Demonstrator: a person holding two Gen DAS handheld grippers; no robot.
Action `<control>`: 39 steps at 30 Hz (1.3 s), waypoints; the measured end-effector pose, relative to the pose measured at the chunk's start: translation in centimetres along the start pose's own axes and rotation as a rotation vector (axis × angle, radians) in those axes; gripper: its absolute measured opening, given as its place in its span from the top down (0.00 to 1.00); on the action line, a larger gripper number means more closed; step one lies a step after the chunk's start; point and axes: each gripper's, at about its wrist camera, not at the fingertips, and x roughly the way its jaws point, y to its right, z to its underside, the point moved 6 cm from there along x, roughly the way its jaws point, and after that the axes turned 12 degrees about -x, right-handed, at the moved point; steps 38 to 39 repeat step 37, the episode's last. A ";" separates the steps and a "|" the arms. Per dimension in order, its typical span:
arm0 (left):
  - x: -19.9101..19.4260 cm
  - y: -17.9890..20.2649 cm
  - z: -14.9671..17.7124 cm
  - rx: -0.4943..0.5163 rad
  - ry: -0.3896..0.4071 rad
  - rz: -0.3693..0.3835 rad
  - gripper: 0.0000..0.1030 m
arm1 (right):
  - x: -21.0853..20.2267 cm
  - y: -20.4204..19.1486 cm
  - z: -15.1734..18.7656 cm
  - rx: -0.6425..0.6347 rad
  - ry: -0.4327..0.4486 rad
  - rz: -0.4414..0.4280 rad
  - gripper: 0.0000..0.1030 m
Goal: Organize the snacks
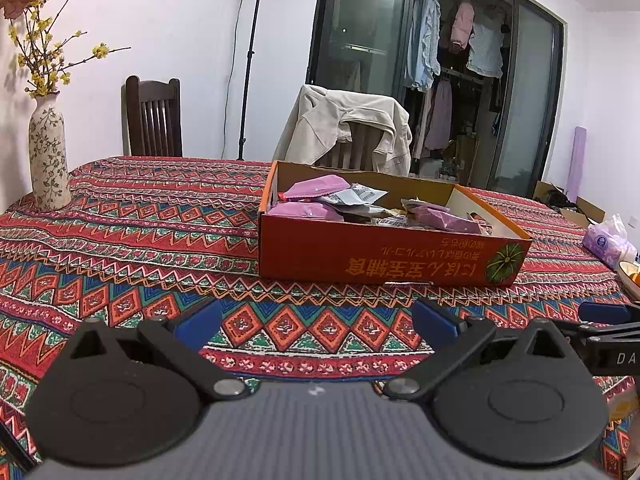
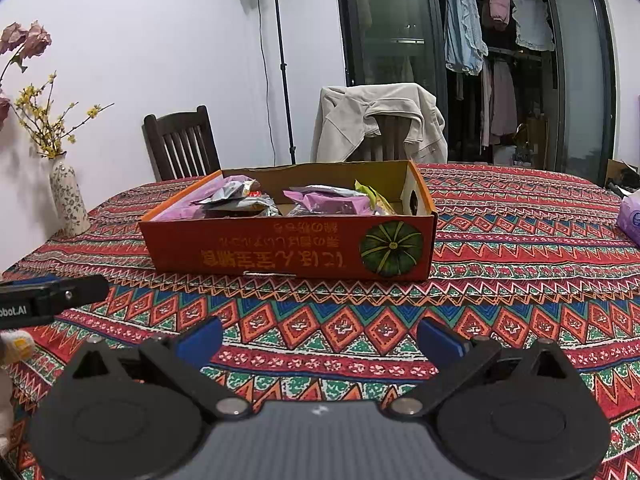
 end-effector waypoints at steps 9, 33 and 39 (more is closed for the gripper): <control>-0.2 0.4 0.0 0.014 0.005 0.011 0.00 | 0.0 0.0 0.0 0.000 -0.001 0.000 0.00; -0.1 0.3 0.3 0.017 -0.007 0.001 0.00 | 0.4 -0.2 0.2 0.001 -0.009 0.002 0.00; 0.0 0.1 0.3 0.001 -0.023 0.011 0.00 | 0.4 -0.2 0.3 0.001 -0.010 0.002 0.00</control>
